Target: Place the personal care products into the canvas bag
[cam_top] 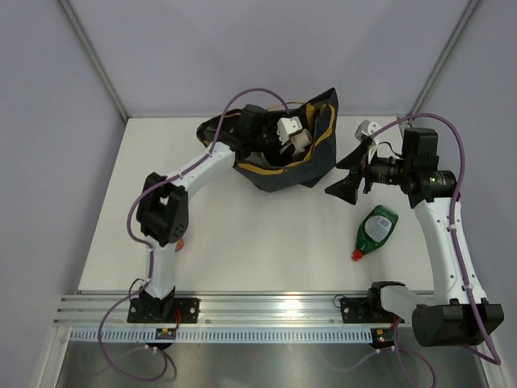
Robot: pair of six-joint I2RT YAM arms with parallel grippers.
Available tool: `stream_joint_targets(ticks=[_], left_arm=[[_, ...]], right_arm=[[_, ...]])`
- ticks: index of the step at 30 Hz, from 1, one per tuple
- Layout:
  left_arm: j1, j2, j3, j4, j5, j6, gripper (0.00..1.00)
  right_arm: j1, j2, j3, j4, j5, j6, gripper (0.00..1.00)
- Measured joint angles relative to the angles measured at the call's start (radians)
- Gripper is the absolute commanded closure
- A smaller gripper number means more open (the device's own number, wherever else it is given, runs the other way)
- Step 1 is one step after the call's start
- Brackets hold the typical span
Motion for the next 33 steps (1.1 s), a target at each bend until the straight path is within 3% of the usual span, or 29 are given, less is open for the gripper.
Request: stream_joint_targets(ticks=[3, 4, 7, 15, 21, 26, 33], left_arm=[[0.0, 0.1, 0.083, 0.003, -0.043, -0.034, 0.43], [0.0, 0.121, 0.099, 0.004, -0.053, -0.045, 0.2], [0.001, 0.165, 0.133, 0.021, -0.08, -0.084, 0.03], [0.002, 0.122, 0.173, 0.093, -0.091, -0.177, 0.01], [0.001, -0.04, 0.172, 0.051, -0.133, -0.228, 0.01], [0.005, -0.33, 0.066, 0.014, -0.217, -0.296, 0.01], [0.013, -0.901, -0.362, -0.019, -0.355, -0.383, 0.01]], right_arm=[[-0.002, -0.006, 0.005, -0.028, 0.041, -0.034, 0.01], [-0.002, -0.006, 0.009, -0.046, 0.051, -0.056, 0.0], [-0.002, 0.003, 0.044, -0.136, 0.104, -0.163, 0.01], [-0.036, 0.097, 0.1, -0.383, 0.28, -0.539, 0.01], [-0.037, 0.108, 0.033, -0.496, 0.436, -0.931, 0.0], [-0.037, 0.167, -0.064, -0.525, 0.652, -1.198, 0.01], [-0.042, 0.268, -0.227, -0.411, 0.871, -1.376, 0.01]])
